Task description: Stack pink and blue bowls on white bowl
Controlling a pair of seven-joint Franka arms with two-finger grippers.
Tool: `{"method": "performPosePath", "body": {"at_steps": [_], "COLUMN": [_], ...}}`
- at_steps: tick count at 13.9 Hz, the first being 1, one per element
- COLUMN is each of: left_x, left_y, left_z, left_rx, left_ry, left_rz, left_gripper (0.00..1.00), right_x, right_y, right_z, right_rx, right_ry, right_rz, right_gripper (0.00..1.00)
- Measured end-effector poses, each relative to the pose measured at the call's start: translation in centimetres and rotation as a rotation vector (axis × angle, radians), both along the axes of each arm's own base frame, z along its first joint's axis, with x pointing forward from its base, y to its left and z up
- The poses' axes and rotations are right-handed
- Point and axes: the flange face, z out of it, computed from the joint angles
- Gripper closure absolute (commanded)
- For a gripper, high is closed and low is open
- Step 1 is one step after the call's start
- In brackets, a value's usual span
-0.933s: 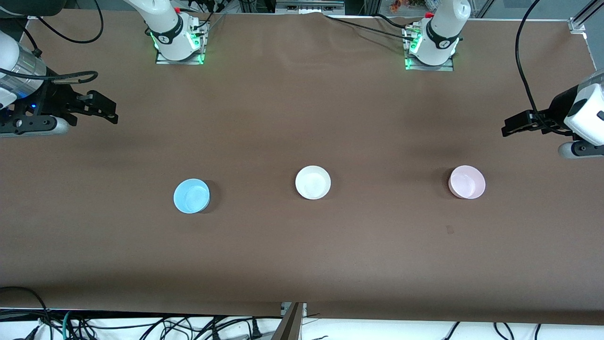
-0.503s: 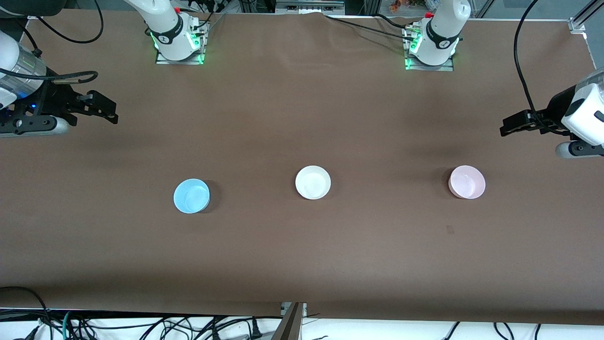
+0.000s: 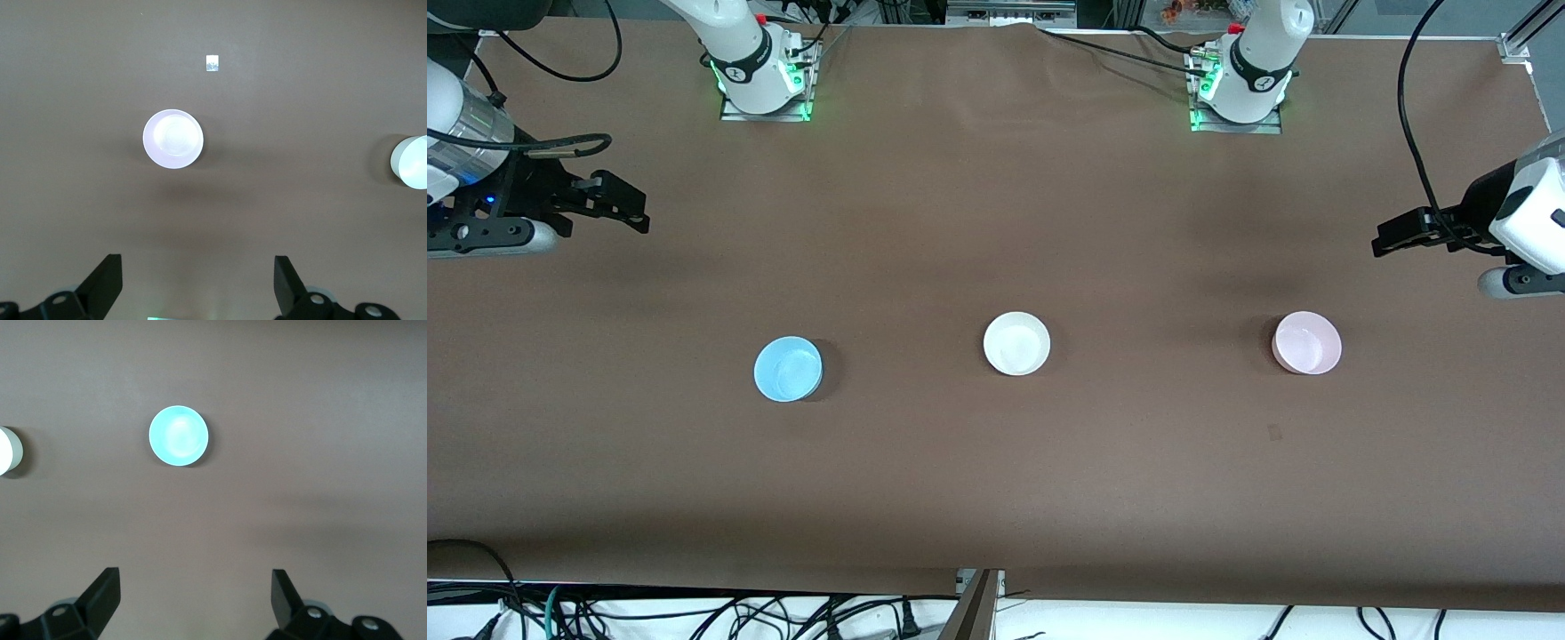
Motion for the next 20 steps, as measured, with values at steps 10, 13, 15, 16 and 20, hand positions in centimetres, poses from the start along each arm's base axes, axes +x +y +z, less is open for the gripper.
{"method": "performPosePath", "body": {"at_steps": [10,13,15,16,20], "left_x": [1.0,2.1,3.0,3.3,2.6], "left_y": [1.7,5.5,8.3,10.0,15.5], "left_z": [-1.7,-4.9,-9.1,-11.8,-23.2], "left_rx": [0.002,-0.002,-0.030,-0.064,-0.178], "left_ry": [0.015,0.031,0.033,0.022,-0.027], "left_rz": [0.030,0.058,0.034,0.031,-0.029], "left_gripper": [0.00,0.00,0.00,0.00,0.00], "right_x": [0.0,0.0,0.0,0.1,0.1], "right_y": [-0.1,-0.1,-0.1,-0.1,0.0], "right_z": [0.0,0.0,0.0,0.0,0.0], "right_rx": [0.000,0.001,0.001,0.001,0.003], "right_ry": [-0.002,-0.003,-0.004,-0.004,-0.005], "right_rz": [-0.002,-0.002,-0.002,-0.002,0.000], "right_gripper": [0.00,0.00,0.00,0.00,0.00]}}
